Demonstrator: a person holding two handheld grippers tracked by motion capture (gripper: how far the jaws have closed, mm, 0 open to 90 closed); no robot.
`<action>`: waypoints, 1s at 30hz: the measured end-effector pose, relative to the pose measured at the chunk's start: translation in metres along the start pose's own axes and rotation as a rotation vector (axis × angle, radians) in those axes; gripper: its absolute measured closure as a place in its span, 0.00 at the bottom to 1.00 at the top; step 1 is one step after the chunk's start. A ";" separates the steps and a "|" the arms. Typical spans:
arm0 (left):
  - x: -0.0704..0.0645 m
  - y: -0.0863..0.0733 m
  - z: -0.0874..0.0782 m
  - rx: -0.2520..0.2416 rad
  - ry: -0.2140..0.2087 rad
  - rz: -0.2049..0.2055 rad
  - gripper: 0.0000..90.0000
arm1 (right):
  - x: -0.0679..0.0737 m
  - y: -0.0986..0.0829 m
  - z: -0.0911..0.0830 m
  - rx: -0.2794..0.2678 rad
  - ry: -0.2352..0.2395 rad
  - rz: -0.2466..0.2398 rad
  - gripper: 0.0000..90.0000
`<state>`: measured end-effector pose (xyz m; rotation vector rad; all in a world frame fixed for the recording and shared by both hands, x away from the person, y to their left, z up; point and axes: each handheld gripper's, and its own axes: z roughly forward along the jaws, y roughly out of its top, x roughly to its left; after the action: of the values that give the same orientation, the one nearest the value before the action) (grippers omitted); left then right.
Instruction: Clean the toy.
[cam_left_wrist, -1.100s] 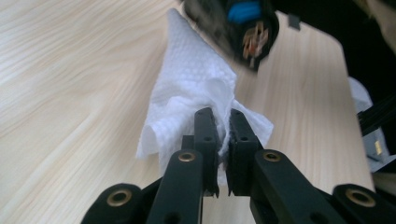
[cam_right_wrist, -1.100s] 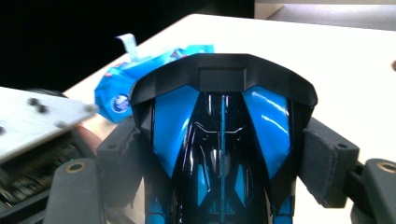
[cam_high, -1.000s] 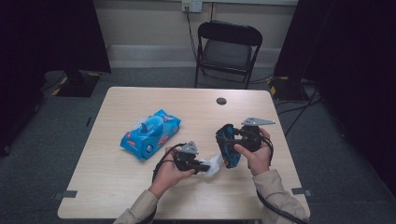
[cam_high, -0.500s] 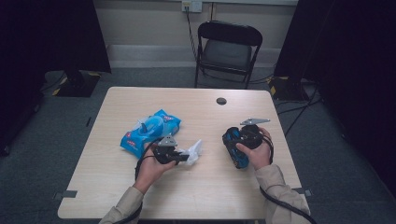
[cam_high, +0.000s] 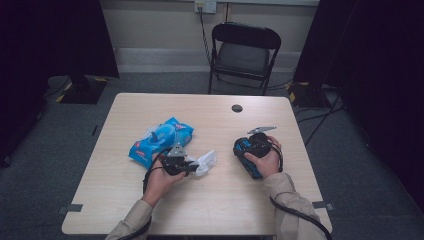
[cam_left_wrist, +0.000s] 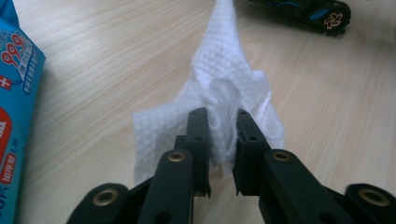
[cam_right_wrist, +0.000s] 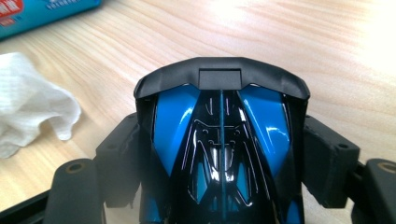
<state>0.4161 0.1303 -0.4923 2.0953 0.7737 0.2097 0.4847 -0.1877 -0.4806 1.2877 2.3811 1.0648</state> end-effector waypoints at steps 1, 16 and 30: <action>0.000 0.000 0.000 -0.001 -0.004 -0.001 0.87 | 0.000 0.000 0.002 0.001 -0.004 0.003 0.28; -0.001 0.002 -0.008 -0.050 0.044 0.001 0.50 | 0.002 -0.001 0.018 0.039 -0.033 -0.045 0.28; -0.008 0.006 -0.025 -0.072 0.041 0.016 0.29 | 0.003 0.004 -0.004 -0.020 -0.012 -0.057 0.22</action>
<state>0.4016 0.1399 -0.4714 2.0350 0.7633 0.2859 0.4834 -0.1864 -0.4749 1.2082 2.3773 1.0581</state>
